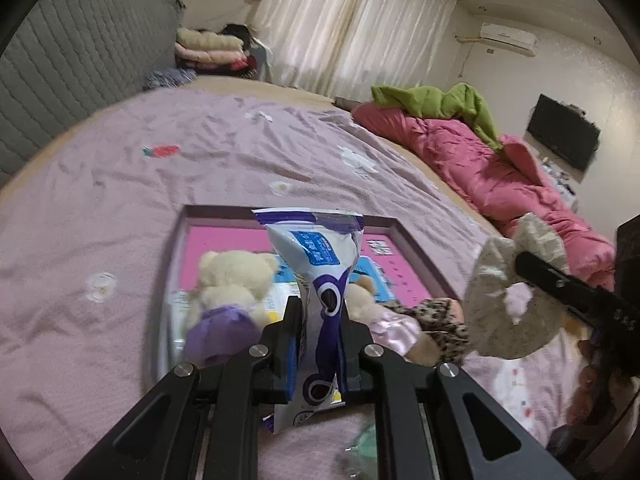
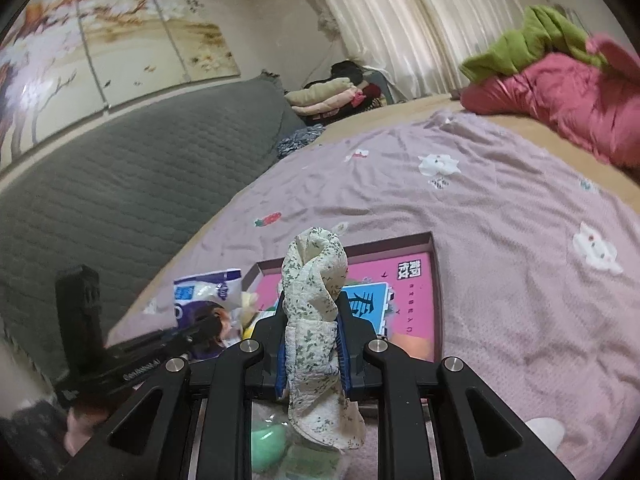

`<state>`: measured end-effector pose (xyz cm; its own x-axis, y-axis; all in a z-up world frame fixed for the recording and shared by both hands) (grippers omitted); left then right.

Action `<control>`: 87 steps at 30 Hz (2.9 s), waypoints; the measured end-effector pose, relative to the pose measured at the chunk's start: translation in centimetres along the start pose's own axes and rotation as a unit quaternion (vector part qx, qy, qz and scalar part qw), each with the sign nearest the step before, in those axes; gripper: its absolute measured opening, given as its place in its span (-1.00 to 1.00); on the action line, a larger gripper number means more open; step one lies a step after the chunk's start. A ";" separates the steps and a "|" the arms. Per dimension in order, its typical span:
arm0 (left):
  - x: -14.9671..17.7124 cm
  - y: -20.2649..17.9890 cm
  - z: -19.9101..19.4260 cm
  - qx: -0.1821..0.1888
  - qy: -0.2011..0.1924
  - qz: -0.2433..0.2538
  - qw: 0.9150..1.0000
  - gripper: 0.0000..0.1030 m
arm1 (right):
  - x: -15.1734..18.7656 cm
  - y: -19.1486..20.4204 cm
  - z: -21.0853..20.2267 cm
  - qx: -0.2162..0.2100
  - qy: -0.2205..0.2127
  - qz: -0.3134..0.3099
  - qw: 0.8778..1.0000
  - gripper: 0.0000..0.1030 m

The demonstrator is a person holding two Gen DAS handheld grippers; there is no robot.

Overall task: Organize soft objects
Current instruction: 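Lift and carry the snack bag and floral cloth over the box, then lower the floral cloth into the box and open the right gripper, then lower the purple snack bag into the box and open the left gripper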

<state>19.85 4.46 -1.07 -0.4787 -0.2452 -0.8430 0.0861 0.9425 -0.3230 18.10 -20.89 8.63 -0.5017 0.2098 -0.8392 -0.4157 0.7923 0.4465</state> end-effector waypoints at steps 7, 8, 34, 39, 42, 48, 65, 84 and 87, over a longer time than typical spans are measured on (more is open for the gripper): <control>0.3 -0.3 1.4 0.009 0.012 0.001 1.000 -0.71 | 0.0 -0.6 2.3 -0.009 0.011 0.021 1.000 -0.60; 0.3 -0.2 1.7 0.011 0.015 0.000 1.000 -0.71 | 0.1 -0.6 2.8 -0.008 0.014 0.019 1.000 -0.60; 1.1 0.8 3.7 -0.006 0.043 -0.003 0.999 -0.71 | 3.8 -2.6 7.7 0.137 0.078 -0.119 0.980 -0.03; 1.2 0.8 3.9 -0.004 0.047 -0.003 0.999 -0.71 | 3.3 -3.8 7.4 0.148 0.077 -0.096 0.981 0.26; 1.2 0.9 4.0 -0.003 0.049 -0.004 0.999 -0.71 | 2.7 -4.1 6.8 0.157 0.065 -0.094 0.981 0.29; 1.3 0.8 4.0 -0.006 0.051 0.000 0.999 -0.71 | 1.3 -4.0 5.6 0.170 0.035 -0.099 0.980 0.35; 1.3 0.8 4.1 -0.037 0.052 0.031 0.998 -0.27 | 1.0 -2.5 5.1 0.154 0.027 -0.118 0.981 0.36; 0.4 0.4 3.0 -0.032 0.038 0.040 0.998 -0.04 | 1.4 -2.2 5.4 0.145 0.036 -0.130 0.980 0.46; 0.3 0.3 2.9 -0.035 0.035 0.044 0.998 -0.03 | 1.6 -2.2 5.5 0.145 0.039 -0.133 0.980 0.46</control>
<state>22.21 4.06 -2.69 -0.5323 -0.1459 -0.8339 0.0714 0.9738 -0.2160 22.39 -19.14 4.58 -0.4654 -0.0607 -0.8830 -0.3125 0.9446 0.0998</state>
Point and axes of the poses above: each gripper's, at about its wrist camera, not at the fingertips, and z roughly the way its jaws point, y to its left, x to its underside, the point moved 3 cm from there along z, roughly the way its jaws point, and after that the axes turned 14 degrees about -y, right-handed, at the moved point
